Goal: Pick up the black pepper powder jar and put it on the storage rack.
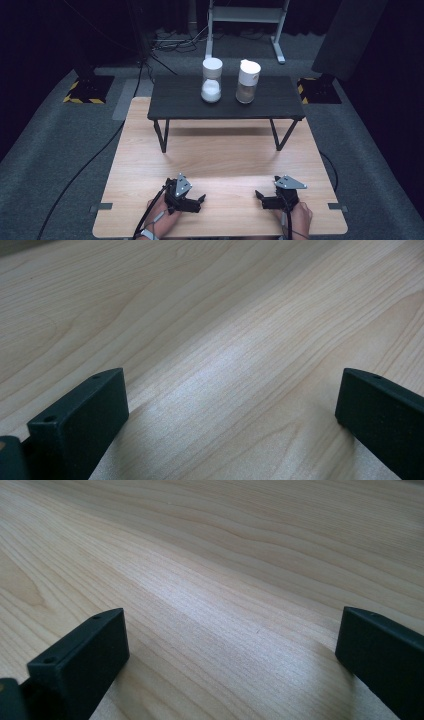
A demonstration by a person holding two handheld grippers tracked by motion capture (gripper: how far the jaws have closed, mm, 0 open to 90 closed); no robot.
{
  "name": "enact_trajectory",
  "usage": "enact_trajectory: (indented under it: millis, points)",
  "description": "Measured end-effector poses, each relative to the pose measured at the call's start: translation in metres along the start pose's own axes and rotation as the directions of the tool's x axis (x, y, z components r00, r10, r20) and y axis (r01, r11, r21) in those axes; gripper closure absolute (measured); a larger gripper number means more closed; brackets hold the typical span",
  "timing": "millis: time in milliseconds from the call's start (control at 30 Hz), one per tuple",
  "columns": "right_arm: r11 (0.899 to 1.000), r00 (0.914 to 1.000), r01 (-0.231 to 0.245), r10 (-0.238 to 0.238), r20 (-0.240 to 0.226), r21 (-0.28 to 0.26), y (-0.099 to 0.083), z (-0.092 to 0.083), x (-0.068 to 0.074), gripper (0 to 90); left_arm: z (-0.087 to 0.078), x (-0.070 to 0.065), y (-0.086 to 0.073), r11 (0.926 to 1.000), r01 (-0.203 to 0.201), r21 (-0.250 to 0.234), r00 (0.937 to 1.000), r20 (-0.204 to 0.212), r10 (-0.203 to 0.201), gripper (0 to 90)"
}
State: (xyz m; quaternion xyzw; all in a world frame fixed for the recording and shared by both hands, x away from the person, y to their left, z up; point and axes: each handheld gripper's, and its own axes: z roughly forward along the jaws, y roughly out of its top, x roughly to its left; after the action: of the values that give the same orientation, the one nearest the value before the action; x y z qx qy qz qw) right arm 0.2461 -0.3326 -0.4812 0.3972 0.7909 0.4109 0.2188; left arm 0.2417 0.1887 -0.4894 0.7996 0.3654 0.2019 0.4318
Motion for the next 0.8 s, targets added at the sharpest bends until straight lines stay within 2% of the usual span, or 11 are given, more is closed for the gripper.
enact_trajectory:
  millis: [800]
  points:
    - [1.0, 1.0, 0.003, -0.003, -0.004, 0.0, 0.0003, 0.0006, -0.0006, 0.5, 0.0003, -0.0009, 0.0003, 1.0, 0.001, 0.001, 1.0, 0.002, -0.001, 0.5]
